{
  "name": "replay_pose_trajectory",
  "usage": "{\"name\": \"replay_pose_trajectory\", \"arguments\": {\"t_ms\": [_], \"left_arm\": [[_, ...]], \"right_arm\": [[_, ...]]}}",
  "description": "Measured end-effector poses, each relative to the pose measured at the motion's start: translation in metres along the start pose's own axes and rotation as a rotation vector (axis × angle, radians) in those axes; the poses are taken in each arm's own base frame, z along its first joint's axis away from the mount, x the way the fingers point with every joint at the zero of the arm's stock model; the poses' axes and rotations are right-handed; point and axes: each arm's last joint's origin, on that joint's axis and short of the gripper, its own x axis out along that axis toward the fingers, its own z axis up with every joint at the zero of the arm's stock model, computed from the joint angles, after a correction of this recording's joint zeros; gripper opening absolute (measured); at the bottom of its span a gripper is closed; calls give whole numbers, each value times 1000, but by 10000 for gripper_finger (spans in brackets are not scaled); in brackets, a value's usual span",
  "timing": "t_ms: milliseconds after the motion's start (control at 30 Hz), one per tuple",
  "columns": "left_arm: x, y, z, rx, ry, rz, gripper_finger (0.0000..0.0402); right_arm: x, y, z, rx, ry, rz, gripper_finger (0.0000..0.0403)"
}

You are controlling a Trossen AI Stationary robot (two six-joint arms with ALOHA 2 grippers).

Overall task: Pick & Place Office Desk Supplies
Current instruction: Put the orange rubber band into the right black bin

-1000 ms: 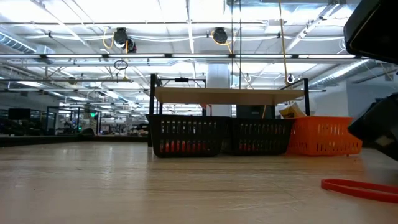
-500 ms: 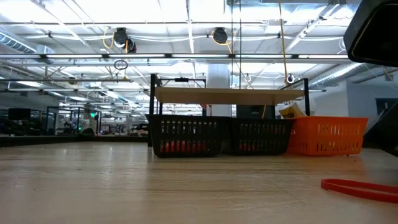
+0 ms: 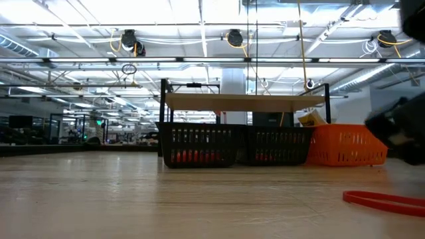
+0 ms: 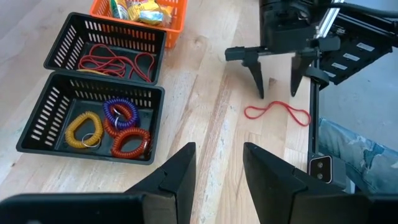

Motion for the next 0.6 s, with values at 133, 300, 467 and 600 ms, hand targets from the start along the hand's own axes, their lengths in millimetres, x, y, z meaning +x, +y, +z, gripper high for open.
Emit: {"name": "replay_pose_trajectory", "arguments": {"t_ms": [133,300,467,600], "left_arm": [[0,0,0,-2,0,0,134],[0,-1,-1,-3,17,-18,134],[-1,-2,-2,0,19,-22,134],[-1,-2,-2,-4,20,-24,134]], "right_arm": [[12,-5,-8,-207,-38,-28,255],[30,-15,-18,-322,-118,-56,255],[38,-22,-24,-367,-136,-56,257],[42,-29,-27,-374,-110,-75,253]]}}
